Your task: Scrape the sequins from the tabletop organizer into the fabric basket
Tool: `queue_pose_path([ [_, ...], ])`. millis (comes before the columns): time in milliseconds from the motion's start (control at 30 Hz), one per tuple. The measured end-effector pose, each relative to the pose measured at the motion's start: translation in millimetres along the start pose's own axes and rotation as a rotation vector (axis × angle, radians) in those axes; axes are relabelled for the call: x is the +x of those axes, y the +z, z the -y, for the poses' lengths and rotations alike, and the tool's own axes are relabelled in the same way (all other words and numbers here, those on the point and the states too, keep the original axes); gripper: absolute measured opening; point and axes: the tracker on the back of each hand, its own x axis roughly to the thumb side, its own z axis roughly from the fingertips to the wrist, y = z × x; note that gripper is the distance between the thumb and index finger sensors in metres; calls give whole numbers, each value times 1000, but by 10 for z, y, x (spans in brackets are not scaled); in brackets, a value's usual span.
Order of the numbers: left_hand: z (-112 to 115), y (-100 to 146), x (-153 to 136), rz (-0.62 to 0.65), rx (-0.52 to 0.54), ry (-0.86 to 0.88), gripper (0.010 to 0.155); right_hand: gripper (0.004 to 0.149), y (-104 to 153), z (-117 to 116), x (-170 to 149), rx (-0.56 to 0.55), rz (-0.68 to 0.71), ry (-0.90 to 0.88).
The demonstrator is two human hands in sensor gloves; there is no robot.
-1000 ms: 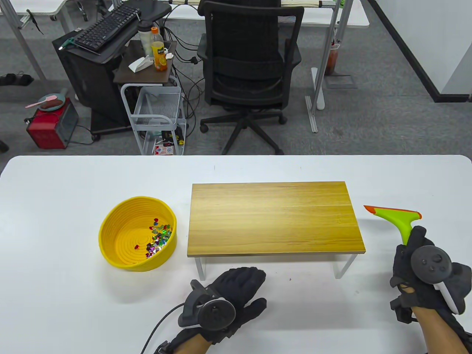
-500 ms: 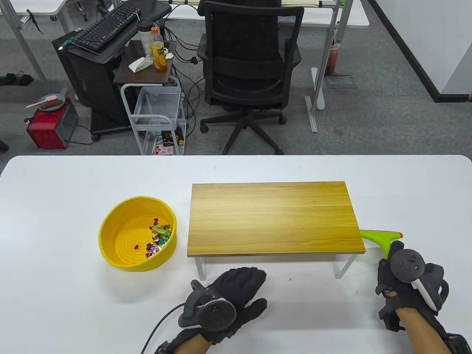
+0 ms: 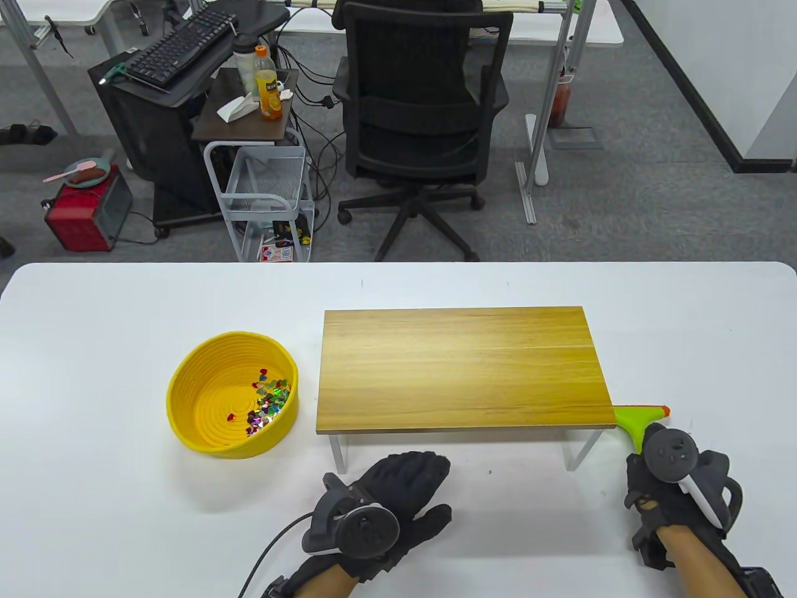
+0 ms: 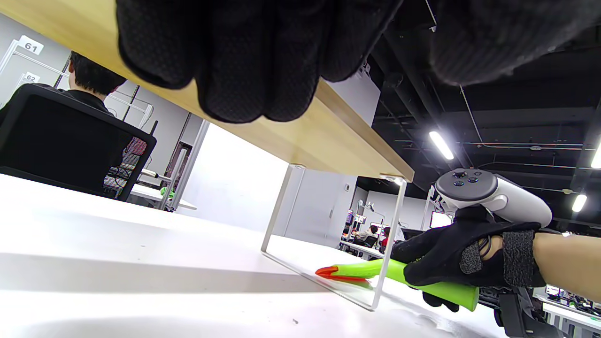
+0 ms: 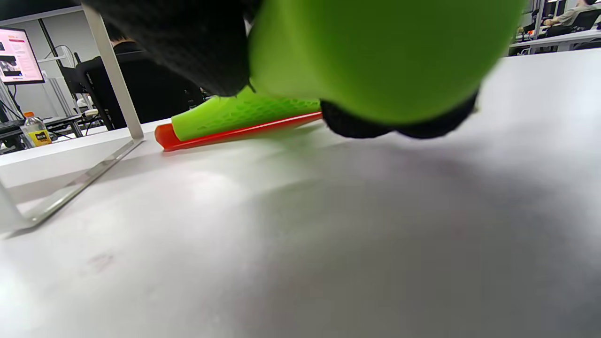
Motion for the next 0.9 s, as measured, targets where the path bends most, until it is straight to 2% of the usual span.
queue_pose_path([
  [200,5,-3,5,-1,-7,-1,70,67,-8,-82,-15,22,-13,50],
  [367,-3,-6,-3,-4,-4,-3,70,69,11,-22,-33,-18,-7,27],
  [533,-22,-14,-2,-6,2,-5,70,69,150,306,41,-170,67,-46],
  [700,-82,-38,22,-8,17,-7,70,66,394,678,192,-327,188,-152],
  [800,-121,-66,46,-11,23,-9,71,67,559,832,325,-414,291,-180],
  [900,-143,-85,62,-14,25,-13,71,69,687,896,459,-461,456,-226],
])
